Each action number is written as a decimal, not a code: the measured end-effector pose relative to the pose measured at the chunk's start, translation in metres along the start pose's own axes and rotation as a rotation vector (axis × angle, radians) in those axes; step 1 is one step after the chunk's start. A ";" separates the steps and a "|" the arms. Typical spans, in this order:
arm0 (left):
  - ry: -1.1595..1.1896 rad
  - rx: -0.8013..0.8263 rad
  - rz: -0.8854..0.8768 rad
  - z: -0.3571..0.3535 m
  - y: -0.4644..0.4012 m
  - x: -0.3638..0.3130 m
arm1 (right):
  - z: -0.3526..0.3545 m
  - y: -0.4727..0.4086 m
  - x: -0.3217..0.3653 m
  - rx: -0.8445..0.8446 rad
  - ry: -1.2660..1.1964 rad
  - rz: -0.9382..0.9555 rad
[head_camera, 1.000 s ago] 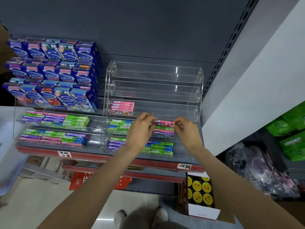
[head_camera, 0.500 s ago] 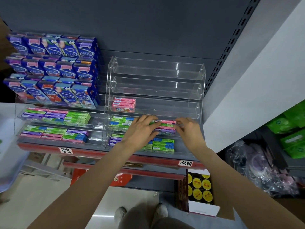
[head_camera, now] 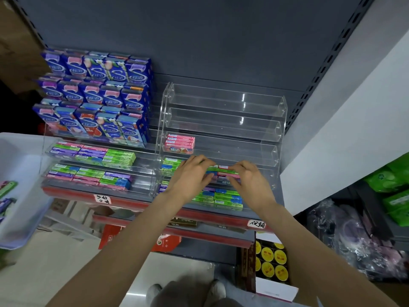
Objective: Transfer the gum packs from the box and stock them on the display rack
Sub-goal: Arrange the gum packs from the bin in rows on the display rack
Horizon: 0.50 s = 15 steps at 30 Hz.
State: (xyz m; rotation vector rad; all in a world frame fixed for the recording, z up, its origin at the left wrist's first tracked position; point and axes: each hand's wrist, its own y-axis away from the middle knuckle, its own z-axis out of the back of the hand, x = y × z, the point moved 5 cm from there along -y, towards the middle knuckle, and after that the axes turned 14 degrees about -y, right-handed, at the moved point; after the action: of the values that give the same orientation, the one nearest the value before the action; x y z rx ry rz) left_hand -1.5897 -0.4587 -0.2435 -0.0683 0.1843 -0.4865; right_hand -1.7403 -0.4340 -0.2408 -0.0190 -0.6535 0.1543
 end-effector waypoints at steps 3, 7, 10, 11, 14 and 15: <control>0.207 -0.054 0.081 0.019 0.018 0.029 | -0.014 -0.009 0.041 0.043 -0.029 0.038; 0.338 -0.150 0.187 0.048 0.052 0.089 | -0.052 -0.030 0.116 0.127 -0.050 0.118; 0.307 -0.200 0.275 0.070 0.088 0.151 | -0.096 -0.051 0.175 0.178 -0.105 0.164; 0.289 -0.206 0.316 0.075 0.103 0.177 | -0.113 -0.058 0.196 0.196 -0.127 0.172; 0.267 -0.232 0.451 0.087 0.156 0.265 | -0.175 -0.077 0.260 0.256 -0.178 0.163; 0.279 -0.237 0.501 0.090 0.174 0.296 | -0.197 -0.082 0.283 0.274 -0.197 0.155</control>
State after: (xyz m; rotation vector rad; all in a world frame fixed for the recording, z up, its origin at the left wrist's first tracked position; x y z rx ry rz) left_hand -1.2359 -0.4423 -0.2213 -0.1809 0.5182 0.0309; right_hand -1.3880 -0.4669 -0.2209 0.2119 -0.8231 0.3980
